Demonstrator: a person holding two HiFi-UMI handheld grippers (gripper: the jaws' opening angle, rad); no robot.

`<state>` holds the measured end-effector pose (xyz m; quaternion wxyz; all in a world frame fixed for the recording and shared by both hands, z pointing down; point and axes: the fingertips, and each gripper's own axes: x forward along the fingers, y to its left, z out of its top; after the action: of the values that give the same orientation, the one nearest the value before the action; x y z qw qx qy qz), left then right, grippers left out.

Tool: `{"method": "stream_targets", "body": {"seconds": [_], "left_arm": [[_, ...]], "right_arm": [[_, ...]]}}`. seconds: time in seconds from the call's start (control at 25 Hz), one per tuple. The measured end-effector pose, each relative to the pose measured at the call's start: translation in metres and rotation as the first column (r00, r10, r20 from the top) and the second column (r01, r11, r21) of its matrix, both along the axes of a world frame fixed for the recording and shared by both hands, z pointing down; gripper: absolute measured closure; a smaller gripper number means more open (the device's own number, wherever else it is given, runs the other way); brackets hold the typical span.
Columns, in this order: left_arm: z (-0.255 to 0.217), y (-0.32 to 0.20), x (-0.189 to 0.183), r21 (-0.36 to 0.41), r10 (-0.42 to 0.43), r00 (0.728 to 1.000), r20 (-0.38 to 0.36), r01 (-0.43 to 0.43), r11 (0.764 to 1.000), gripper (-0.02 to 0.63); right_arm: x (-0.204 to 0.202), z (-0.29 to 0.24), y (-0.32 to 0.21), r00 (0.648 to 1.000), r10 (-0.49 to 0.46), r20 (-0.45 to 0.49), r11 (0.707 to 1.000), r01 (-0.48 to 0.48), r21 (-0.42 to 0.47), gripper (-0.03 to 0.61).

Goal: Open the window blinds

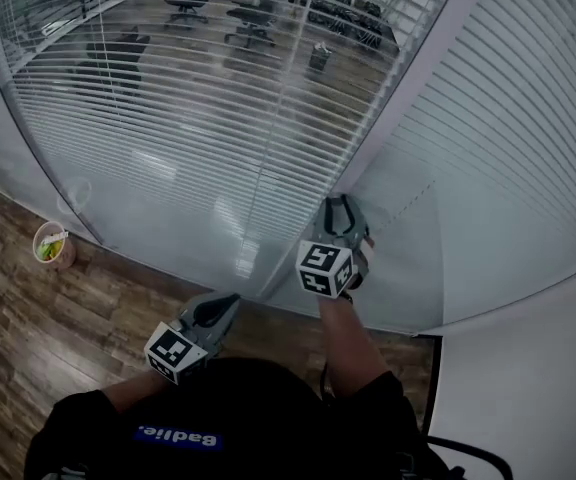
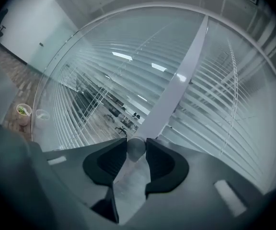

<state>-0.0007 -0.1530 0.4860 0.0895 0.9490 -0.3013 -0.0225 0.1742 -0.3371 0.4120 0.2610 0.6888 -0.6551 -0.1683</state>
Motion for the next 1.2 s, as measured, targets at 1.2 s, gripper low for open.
{"method": "stream_targets", "body": {"seconds": [1.2], "left_arm": [[0.000,0.003,0.007,0.002,0.023,1.000,-0.013,-0.022,1.000,0.614]], "right_arm": [[-0.003,0.013,-0.001,0.877,-0.048,-0.479,0.997,0.014,-0.074,0.377]]}}
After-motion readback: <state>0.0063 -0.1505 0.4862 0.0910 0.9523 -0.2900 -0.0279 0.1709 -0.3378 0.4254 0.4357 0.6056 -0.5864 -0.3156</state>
